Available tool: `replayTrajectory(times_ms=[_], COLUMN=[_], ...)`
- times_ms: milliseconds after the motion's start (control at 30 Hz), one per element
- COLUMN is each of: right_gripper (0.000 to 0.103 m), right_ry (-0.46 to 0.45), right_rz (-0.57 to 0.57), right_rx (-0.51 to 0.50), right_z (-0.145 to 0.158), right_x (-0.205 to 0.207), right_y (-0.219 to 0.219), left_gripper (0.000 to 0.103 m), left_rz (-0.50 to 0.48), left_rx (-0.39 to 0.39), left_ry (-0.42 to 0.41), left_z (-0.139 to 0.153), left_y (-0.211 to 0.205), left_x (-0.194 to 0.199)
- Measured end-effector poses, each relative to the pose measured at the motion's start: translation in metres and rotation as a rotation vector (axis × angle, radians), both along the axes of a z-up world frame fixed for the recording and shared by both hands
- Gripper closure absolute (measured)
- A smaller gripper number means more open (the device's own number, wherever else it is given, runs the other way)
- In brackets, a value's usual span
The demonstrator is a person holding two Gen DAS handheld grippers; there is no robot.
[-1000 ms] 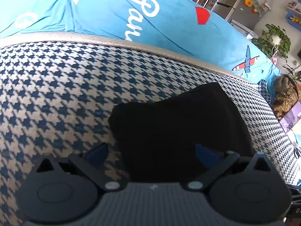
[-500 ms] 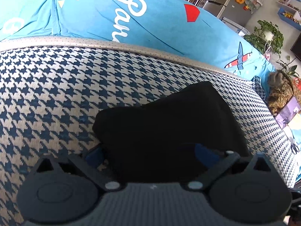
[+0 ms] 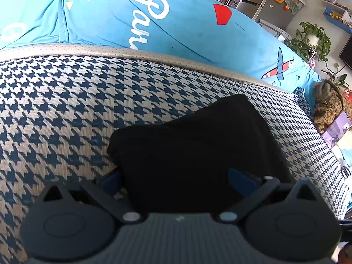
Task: Fold clothes
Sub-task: 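Close both tools on the black bundle's edges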
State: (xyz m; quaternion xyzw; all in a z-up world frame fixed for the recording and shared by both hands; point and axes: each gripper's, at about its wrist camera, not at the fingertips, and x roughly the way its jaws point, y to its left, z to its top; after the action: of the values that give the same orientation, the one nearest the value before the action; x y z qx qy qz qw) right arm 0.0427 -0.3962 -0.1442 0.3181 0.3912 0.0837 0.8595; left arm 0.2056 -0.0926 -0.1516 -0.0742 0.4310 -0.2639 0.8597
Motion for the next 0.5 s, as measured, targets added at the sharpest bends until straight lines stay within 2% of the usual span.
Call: replayTrajectory(times_ms=[100,233,400,500], right_gripper=[0.029,0.050,0.059,0.068], right_ry=[-0.009,-0.028,-0.034,-0.041], right_rz=[-0.005,-0.010,-0.025,-0.026], right_rx=[-0.040,-0.128,-0.167,-0.192], right_z=[0.001,0.001,-0.002,0.000], right_x=[0.008,0.018,0.024,0.024], right_y=[0.008,0.022,0.026,0.028], left_gripper=[0.005,0.017,0.033,0.047], left_rz=[-0.001,0.006,0.032,0.048], left_rx=[0.011,0.021,0.029,0.045], left_ry=[-0.015,-0.034,-0.046,-0.061], left_z=[0.000,0.001,0.002,0.003], left_y=[-0.002,-0.003,-0.001,-0.001], left_x=[-0.001,-0.003,-0.004,-0.008])
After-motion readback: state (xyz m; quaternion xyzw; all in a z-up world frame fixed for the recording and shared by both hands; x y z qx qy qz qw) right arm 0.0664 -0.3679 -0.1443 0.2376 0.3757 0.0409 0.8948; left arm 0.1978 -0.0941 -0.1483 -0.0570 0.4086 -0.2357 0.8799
